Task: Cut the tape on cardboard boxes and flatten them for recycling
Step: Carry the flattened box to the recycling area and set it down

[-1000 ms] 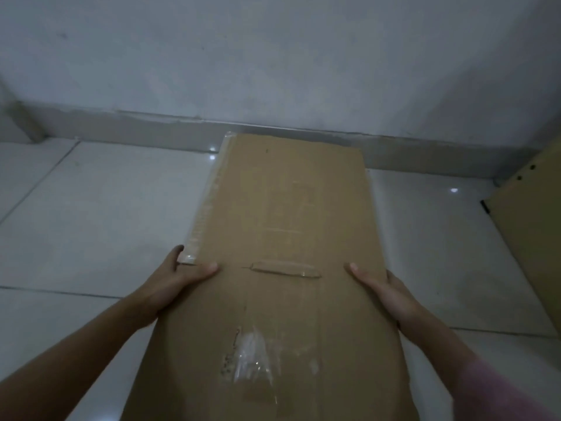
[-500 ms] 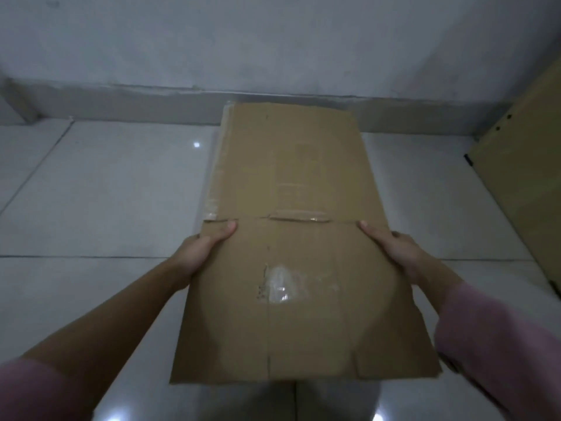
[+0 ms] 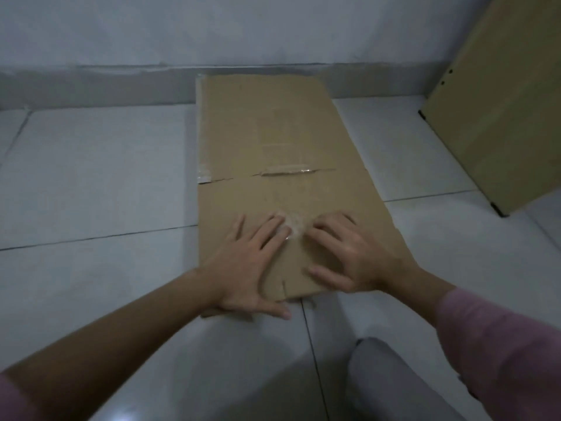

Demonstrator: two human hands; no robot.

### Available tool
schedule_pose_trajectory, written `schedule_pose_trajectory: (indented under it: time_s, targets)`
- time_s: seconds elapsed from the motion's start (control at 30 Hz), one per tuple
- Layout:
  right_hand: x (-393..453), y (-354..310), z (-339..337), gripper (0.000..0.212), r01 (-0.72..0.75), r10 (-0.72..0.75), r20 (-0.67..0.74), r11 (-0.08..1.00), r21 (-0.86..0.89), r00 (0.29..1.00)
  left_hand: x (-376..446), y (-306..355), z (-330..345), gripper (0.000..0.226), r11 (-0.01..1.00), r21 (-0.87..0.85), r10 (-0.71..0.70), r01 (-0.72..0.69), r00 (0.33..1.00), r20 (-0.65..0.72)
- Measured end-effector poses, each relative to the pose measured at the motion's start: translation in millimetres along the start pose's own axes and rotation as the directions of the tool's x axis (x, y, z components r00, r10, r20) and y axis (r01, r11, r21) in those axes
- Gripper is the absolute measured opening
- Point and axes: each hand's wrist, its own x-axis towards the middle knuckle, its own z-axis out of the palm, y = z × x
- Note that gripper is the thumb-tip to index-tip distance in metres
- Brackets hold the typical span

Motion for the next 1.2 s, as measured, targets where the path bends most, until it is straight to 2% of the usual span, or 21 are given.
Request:
schedule_pose_trajectory:
  time_s: [0.1, 0.2, 0.27, 0.37, 0.43, 0.53, 0.6, 0.73, 0.8, 0.9, 1.0, 1.07, 1.13, 1.2]
  targets:
    - [-22, -17, 3, 0.07, 0.083, -0.071, 0.099, 0.989, -0.125, 0.993, 1, 9, 18, 0.113, 0.995, 0.055, -0.072, 0.077, 0.993, -0.095]
    - [-33, -23, 19, 0.075, 0.061, -0.004, 0.191, 0.955, -0.291, 0.981, -2, 26, 25, 0.115, 0.978, 0.13, -0.148, 0.163, 0.982, -0.121]
    - [-31, -22, 26, 0.074, 0.003, 0.046, 0.157, 0.955, -0.297, 0.987, -1, 29, 27, 0.111, 0.979, 0.13, -0.134, 0.156, 0.977, -0.166]
    - [-21, -17, 29, 0.1, -0.032, 0.087, 0.177, 0.956, -0.292, 0.98, 5, 17, 29, 0.124, 0.969, 0.185, -0.141, 0.166, 0.98, -0.14]
    - [-20, -16, 32, 0.108, -0.022, 0.071, 0.148, 0.95, -0.313, 0.986, 8, 15, 29, 0.135, 0.961, 0.197, -0.167, 0.193, 0.976, -0.141]
    - [-32, -17, 45, 0.109, -0.003, 0.018, 0.043, 0.945, -0.328, 0.999, 5, 25, 38, 0.128, 0.959, 0.228, -0.117, 0.168, 0.969, -0.219]
    - [-39, -16, 55, 0.103, 0.04, -0.035, 0.023, 0.943, -0.331, 0.999, 5, 26, 47, 0.126, 0.955, 0.263, -0.07, 0.138, 0.965, -0.251]
    - [-27, -4, 63, 0.046, 0.03, -0.037, -0.015, 0.939, -0.342, 0.999, 15, 18, 49, 0.112, 0.944, 0.282, -0.093, 0.172, 0.958, -0.273]
    - [-16, 4, 64, 0.038, 0.025, -0.035, -0.024, 0.935, -0.352, 0.999, 24, 9, 47, 0.114, 0.938, 0.29, -0.107, 0.189, 0.955, -0.277]
    - [-11, 14, 65, 0.038, 0.063, -0.073, -0.014, 0.931, -0.359, 0.997, 32, 1, 48, 0.119, 0.935, 0.301, -0.106, 0.187, 0.959, -0.264]
    - [-10, 22, 65, 0.051, 0.113, -0.109, 0.031, 0.931, -0.346, 0.994, 35, 0, 47, 0.128, 0.933, 0.311, -0.115, 0.183, 0.968, -0.224]
    - [-7, 29, 64, 0.071, 0.137, -0.114, 0.089, 0.934, -0.329, 0.989, 38, -4, 45, 0.134, 0.942, 0.295, -0.113, 0.161, 0.979, -0.172]
    - [-3, 32, 61, 0.093, 0.117, -0.076, 0.141, 0.944, -0.307, 0.987, 41, -10, 41, 0.138, 0.955, 0.259, -0.109, 0.142, 0.985, -0.136]
    - [-2, 32, 58, 0.107, 0.084, -0.031, 0.193, 0.958, -0.274, 0.981, 38, -8, 38, 0.138, 0.966, 0.217, -0.119, 0.14, 0.987, -0.108]
